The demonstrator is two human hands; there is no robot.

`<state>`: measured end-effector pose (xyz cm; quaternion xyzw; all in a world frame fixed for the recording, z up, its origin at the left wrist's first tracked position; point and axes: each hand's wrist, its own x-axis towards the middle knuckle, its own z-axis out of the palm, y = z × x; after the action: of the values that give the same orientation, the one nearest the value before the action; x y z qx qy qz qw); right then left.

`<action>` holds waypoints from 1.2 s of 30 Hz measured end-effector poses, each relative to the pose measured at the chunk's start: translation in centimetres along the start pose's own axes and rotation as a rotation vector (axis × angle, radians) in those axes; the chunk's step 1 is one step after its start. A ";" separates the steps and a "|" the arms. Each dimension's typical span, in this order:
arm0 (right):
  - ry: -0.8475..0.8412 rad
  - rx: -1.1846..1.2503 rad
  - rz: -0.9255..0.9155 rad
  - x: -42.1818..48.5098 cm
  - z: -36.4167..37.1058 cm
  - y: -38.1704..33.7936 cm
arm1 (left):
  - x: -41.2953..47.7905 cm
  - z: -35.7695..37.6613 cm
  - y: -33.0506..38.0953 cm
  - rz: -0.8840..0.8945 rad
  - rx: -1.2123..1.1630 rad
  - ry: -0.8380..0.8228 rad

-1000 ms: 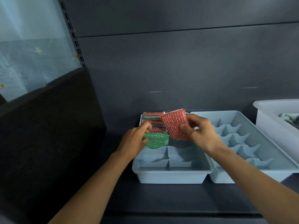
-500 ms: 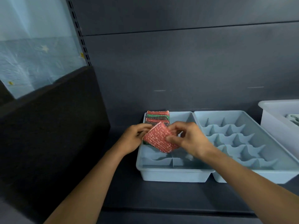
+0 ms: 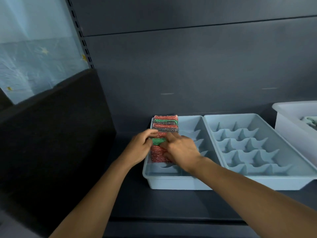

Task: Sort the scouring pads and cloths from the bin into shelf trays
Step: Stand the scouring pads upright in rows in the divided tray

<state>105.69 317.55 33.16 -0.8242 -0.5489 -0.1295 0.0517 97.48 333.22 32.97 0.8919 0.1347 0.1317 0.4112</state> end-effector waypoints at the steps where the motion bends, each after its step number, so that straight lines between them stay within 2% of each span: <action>1: 0.023 0.047 0.006 -0.5 -0.4 0.4 | 0.1 0.2 0.6 0.022 0.024 0.053; 4: 0.147 0.197 0.104 -2.9 -2.5 2.7 | 0.8 1.3 3.7 0.118 0.024 0.165; 6: 0.219 0.258 0.211 -5.1 -4.1 5.3 | 1.7 2.9 6.5 0.186 -0.019 0.158; 13: 0.334 0.312 0.551 -14.0 -8.8 18.0 | 5.4 13.4 17.4 0.400 -0.168 -0.054; 16: 0.322 0.270 0.685 -17.7 -10.6 24.0 | 7.1 18.2 22.0 0.471 -0.173 -0.145; 20: 0.168 0.233 0.896 -22.3 -11.7 31.9 | 10.0 24.4 28.0 0.528 -0.135 -0.255; 23: -0.075 0.158 0.993 -25.4 -11.7 36.9 | 12.7 28.9 31.4 0.534 -0.045 -0.343; 27: -0.381 0.136 0.975 -27.4 -10.8 40.1 | 16.4 34.1 33.9 0.479 0.320 -0.542; 30: -0.483 0.093 0.977 -27.1 -10.3 40.4 | 18.6 37.0 34.3 0.437 0.641 -0.694; 32: -0.503 0.067 0.972 -26.5 -10.1 40.5 | 19.6 38.5 34.0 0.437 0.824 -0.736; 36: -0.521 0.148 0.973 -25.9 -10.2 40.5 | 20.4 39.6 33.3 0.536 1.066 -0.670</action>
<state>131.89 276.24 38.25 -0.9816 -0.1071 0.1560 0.0260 134.58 291.84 36.26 0.9677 -0.1790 -0.1383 -0.1113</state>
